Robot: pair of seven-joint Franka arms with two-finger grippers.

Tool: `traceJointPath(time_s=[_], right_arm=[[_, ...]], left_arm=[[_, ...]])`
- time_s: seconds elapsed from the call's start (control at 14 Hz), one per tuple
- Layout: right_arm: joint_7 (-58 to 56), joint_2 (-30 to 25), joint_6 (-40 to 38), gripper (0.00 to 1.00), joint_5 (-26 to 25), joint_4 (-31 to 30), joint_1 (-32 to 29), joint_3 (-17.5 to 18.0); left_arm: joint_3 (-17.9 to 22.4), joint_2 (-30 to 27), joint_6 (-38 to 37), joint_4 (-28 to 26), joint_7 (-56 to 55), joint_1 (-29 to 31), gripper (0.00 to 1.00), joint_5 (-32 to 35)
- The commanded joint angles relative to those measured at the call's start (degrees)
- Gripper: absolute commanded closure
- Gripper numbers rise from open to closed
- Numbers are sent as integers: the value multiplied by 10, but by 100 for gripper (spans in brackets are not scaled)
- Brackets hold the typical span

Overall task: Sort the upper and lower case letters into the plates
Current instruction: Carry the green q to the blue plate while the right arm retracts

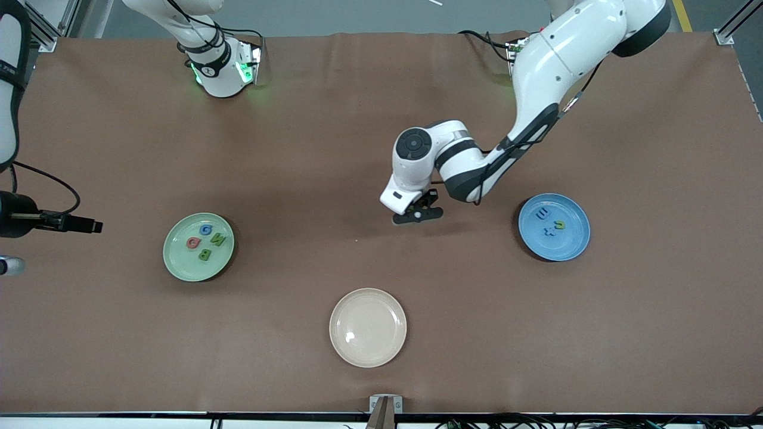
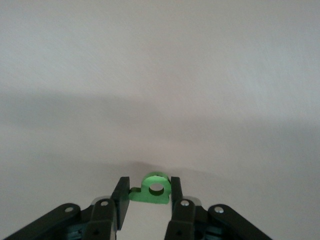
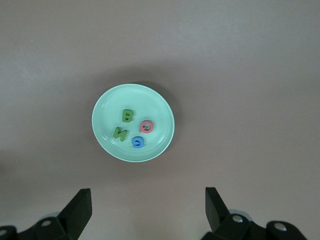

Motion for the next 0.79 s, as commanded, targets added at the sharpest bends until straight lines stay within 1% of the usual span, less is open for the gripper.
traceJointPath(time_s=[0.0,0.07,0.14,0.21,0.43,0.5,0.57,0.64,0.71], right_arm=[[-6,1,-6,0,-38,8,-8,11],[-6,0,-5,0,-76,9,6,12],[-1,0,-1,0,-103,13,26,11],[-2,2,-1,0,-113,15,38,11],[21,0,-8,0,-107,15,49,12],[24,-5,-9,0,-97,11,46,13],[25,-9,-18,0,-74,10,43,11],[25,-13,-22,0,-62,10,43,7],[25,-17,-22,0,-60,8,35,8]], left_arm=[[-25,-40,-28,-21,2,65,83,3],[-45,-43,-35,-28,17,101,83,3],[-72,-54,-44,-45,44,152,83,3],[-97,-68,-47,-67,75,206,83,3],[-173,-88,-48,-127,177,368,83,3],[-194,-91,-47,-147,216,422,83,4],[-204,-91,-47,-161,253,462,83,10],[-206,-91,-47,-169,295,496,83,10],[-206,-90,-47,-170,331,518,83,11]])
